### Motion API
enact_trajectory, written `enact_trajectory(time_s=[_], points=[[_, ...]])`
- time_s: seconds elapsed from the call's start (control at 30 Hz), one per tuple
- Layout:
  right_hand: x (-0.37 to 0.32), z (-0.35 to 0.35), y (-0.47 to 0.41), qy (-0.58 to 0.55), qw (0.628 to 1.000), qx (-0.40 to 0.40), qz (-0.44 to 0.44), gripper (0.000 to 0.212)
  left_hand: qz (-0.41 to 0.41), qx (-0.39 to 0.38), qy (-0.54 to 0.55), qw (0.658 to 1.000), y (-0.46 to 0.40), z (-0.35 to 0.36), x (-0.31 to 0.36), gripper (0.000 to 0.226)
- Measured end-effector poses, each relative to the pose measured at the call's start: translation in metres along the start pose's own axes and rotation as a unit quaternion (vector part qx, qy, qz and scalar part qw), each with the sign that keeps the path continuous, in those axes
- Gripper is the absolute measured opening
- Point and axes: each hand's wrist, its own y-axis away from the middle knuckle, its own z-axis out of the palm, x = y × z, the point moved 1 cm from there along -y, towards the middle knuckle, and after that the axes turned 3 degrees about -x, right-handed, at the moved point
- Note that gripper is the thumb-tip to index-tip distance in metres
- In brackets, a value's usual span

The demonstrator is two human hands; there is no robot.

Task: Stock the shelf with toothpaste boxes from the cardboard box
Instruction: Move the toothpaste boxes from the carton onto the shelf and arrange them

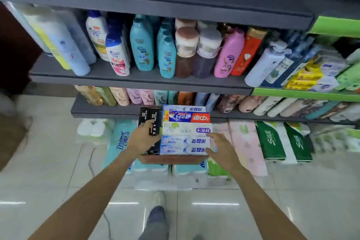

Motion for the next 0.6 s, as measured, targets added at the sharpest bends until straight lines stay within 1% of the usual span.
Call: enact_trajectory(time_s=[0.07,0.1,0.17,0.23,0.33,0.4,0.47,0.53,0.6], points=[[0.001,0.01,-0.015,-0.052,0.997,0.036,0.046,0.055,0.067,0.001,-0.067,0.996,-0.021,0.005,0.001,0.073],[0.001,0.015,-0.021,-0.061,0.995,0.045,0.066,0.057,0.099,-0.005,-0.104,0.99,-0.031,0.009,0.002,0.077],[0.001,0.021,-0.035,-0.068,0.99,0.057,0.106,0.061,0.167,-0.021,-0.181,0.969,-0.05,0.017,0.014,0.085],[0.006,0.025,-0.052,-0.086,0.983,0.075,0.146,0.066,0.208,-0.041,-0.252,0.944,-0.072,0.029,0.023,0.094],[0.019,0.03,-0.074,-0.138,0.959,0.088,0.23,0.075,0.22,-0.096,-0.326,0.915,-0.102,0.048,0.034,0.11],[0.027,0.033,-0.085,-0.203,0.934,0.084,0.28,0.082,0.216,-0.128,-0.365,0.897,-0.117,0.059,0.04,0.118],[0.036,0.035,-0.094,-0.266,0.909,0.069,0.312,0.083,0.209,-0.143,-0.39,0.885,-0.127,0.065,0.043,0.122],[0.043,0.038,-0.101,-0.297,0.891,0.051,0.339,0.075,0.209,-0.141,-0.392,0.885,-0.132,0.069,0.044,0.122],[0.049,0.043,-0.107,-0.276,0.899,0.033,0.338,0.057,0.216,-0.143,-0.384,0.886,-0.135,0.068,0.044,0.121]])
